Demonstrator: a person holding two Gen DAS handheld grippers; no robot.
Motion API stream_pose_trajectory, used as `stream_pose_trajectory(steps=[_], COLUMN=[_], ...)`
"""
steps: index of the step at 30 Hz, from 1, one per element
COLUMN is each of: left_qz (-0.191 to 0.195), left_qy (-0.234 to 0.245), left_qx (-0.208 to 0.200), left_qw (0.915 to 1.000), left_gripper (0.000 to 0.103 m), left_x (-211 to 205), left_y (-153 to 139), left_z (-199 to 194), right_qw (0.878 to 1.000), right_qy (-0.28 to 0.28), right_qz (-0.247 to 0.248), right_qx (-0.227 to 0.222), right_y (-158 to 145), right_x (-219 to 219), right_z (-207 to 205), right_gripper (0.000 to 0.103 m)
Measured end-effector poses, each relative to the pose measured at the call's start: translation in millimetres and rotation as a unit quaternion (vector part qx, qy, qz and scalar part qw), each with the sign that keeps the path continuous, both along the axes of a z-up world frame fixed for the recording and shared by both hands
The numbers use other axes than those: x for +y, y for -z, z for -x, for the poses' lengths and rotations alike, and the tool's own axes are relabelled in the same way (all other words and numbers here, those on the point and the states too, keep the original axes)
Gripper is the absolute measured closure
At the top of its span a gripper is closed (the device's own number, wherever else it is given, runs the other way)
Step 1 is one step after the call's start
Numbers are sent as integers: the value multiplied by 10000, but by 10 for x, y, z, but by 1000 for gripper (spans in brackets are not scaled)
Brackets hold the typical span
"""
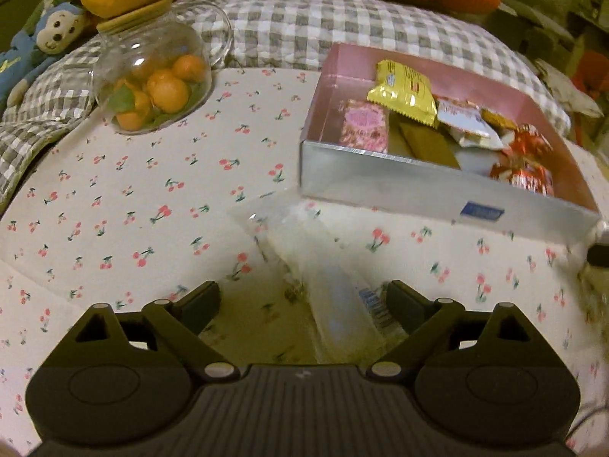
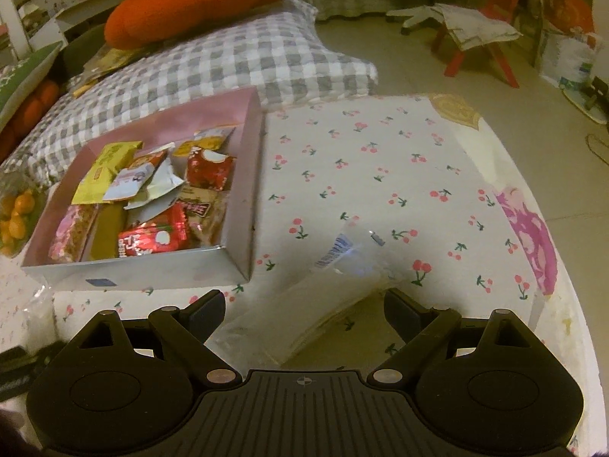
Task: Organize snacks
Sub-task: 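Grasp a clear bag of white food with the left tool while the right tool grasps the other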
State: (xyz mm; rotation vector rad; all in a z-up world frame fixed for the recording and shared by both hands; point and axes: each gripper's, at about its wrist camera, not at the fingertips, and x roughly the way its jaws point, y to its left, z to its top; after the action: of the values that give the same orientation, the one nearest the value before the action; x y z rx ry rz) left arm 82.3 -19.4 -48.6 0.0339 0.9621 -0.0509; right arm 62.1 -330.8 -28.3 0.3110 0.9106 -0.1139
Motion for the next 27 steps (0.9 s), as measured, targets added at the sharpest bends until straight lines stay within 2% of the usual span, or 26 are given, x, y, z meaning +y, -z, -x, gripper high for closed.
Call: stream_pose_trajectory(steps=[8,12,16,22,24,26,27], left_qz=[126,176,351,396,357,301,268], left_qy=[552,776,761,641,669,748,800], left_qx=[-60,-213,-253,-337,-400,-465,-508], left_qw=[9984,9966,9962,9966,9963,9957,9951], left_gripper=[9,9,9,9,13,22,26], left_x=[242,205,209,192,171,143,131], left_y=[1,-1,-15,5,6,13,17], left_z=[112,191,173,118,115,108,107], right_qw=[9999,9991,9964,9959,9955,9947,9941], right_qy=[123,-55,-303,-404,-463,-561,-618], right_qz=[16,422,788,792,789,798,803], right_qx=[56,4,-48,-156,-230,-336,-394], right_y=[55,87,123,142,150,151,151], right_x=[85,227,292,145,94,74,69], right_z=[-61,-93,-50,96,155,211,237], right_gripper=[11,10,10,11,12,16,21])
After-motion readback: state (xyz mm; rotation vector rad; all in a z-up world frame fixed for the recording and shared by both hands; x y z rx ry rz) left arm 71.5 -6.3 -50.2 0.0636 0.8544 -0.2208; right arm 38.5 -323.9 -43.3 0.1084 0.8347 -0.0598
